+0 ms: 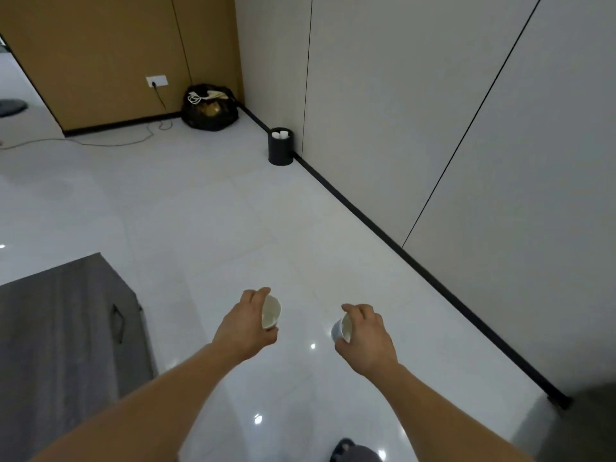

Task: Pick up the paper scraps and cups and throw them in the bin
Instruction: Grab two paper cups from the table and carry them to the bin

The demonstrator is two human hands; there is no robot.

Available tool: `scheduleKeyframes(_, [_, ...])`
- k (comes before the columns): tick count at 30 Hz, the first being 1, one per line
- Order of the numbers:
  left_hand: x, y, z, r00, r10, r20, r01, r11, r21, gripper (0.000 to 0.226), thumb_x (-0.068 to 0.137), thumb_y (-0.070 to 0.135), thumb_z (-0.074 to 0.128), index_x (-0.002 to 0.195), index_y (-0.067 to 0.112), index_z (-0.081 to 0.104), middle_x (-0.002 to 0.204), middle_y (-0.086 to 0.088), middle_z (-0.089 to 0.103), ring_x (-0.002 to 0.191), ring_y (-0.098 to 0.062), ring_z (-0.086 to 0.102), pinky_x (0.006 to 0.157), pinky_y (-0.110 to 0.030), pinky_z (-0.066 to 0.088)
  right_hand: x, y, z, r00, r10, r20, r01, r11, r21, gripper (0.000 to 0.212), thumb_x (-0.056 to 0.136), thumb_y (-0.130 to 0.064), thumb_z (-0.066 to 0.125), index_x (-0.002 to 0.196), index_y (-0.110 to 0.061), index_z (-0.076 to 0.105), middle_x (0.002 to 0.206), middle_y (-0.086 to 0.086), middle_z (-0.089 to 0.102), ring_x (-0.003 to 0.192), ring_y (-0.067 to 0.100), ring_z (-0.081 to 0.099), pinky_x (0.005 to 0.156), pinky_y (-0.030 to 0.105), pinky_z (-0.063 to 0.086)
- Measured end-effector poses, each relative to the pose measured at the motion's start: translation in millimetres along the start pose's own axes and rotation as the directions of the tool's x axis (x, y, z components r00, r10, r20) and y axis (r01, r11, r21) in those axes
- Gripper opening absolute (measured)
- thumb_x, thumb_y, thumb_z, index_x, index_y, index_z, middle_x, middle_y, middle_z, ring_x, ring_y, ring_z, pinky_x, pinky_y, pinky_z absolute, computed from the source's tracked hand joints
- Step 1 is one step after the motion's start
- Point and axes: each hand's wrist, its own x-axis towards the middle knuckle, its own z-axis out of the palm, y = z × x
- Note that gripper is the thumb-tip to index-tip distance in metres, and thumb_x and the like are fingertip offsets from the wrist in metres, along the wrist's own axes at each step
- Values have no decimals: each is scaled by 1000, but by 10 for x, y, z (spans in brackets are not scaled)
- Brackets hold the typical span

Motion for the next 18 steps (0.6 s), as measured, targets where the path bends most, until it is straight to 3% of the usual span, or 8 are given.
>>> scheduleKeyframes(9, [1990, 428, -165, 992, -113, -59, 114, 993, 13, 81, 78, 43, 68, 146, 25, 26, 139, 4, 36, 114, -21, 53, 89, -32, 48, 2230, 263, -518, 996, -82, 38, 82, 997, -4, 65, 86, -31, 59, 146, -26, 34, 141, -2, 35, 125, 19, 38, 92, 31, 47])
scheduleKeyframes(18, [3756, 783, -446, 984, -133, -122, 130, 991, -39, 81, 79, 41, 69, 146, 24, 26, 141, 2, 35, 113, -22, 52, 89, -31, 48, 4210, 100, -1130, 980, -196, 28, 197, 980, -4, 65, 87, -30, 59, 146, -26, 33, 141, -2, 34, 125, 19, 36, 91, 31, 46])
